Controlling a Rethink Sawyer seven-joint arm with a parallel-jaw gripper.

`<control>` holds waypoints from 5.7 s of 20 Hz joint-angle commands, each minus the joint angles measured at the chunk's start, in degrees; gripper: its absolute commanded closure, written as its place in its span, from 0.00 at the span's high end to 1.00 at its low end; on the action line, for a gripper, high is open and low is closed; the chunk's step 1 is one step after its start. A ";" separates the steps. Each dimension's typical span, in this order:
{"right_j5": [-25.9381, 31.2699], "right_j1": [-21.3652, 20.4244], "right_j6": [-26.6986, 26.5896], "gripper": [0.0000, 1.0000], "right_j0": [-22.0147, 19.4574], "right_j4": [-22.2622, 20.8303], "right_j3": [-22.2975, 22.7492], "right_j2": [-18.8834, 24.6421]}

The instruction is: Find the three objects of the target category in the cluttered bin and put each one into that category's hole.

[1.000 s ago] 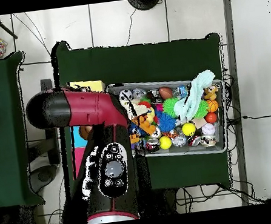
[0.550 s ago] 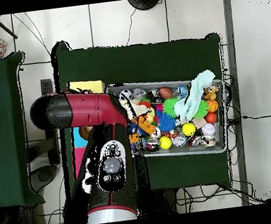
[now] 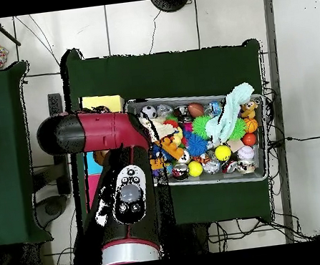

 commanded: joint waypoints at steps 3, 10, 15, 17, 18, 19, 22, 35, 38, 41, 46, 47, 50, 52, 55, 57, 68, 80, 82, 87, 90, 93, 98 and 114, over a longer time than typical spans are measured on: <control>-5.68 6.62 12.41 0.00 -0.35 -0.79 0.80 2.09; -4.44 5.96 12.46 0.00 0.51 -0.67 1.55 0.69; -2.26 2.75 12.35 0.00 1.35 -0.70 3.14 -0.22; -0.55 1.79 12.95 0.00 2.09 -0.56 3.16 -1.25; 0.24 1.20 13.21 0.00 2.56 -0.64 3.36 -1.92; 1.23 0.67 13.25 0.00 2.99 -0.77 3.33 -2.63; 3.69 -0.79 13.50 0.00 3.86 -0.57 3.46 -4.15; 15.30 -6.42 7.70 0.00 3.21 -3.40 2.21 -9.45; 14.12 -8.54 2.98 0.00 0.58 -4.24 4.44 -7.96; 11.48 -10.10 1.02 0.00 -2.91 -4.06 7.41 -6.56; 8.46 -14.34 -9.55 0.00 -8.29 -6.34 10.35 -1.40; 4.16 -15.63 -12.18 0.00 -9.94 -7.44 11.71 0.41; -3.38 -16.64 -14.75 0.00 -15.34 -9.67 15.17 6.30; -6.67 -16.41 -15.37 0.00 -19.46 -10.61 16.93 11.04; -5.91 -16.47 -14.25 0.00 -22.75 -12.63 17.34 14.10; -5.34 -16.46 -13.28 0.00 -24.65 -13.69 17.29 16.16; -0.40 -15.86 -13.16 0.00 -29.70 -22.27 12.94 20.54; 8.85 -12.75 -16.45 0.00 -34.11 -29.96 5.84 22.91; 10.26 -13.08 -14.54 0.00 -35.32 -29.19 5.05 23.50; 19.98 -12.53 -15.67 0.00 -38.01 -29.45 -0.72 25.19; 26.67 -11.49 -15.14 0.00 -38.06 -30.32 -5.78 25.62; 27.78 -10.74 -21.06 0.00 -39.05 -32.69 -7.85 28.50; 29.13 -10.82 -22.75 0.00 -40.70 -33.75 -7.52 31.18; 35.16 -8.97 -22.09 1.00 -41.96 -37.59 -11.27 33.03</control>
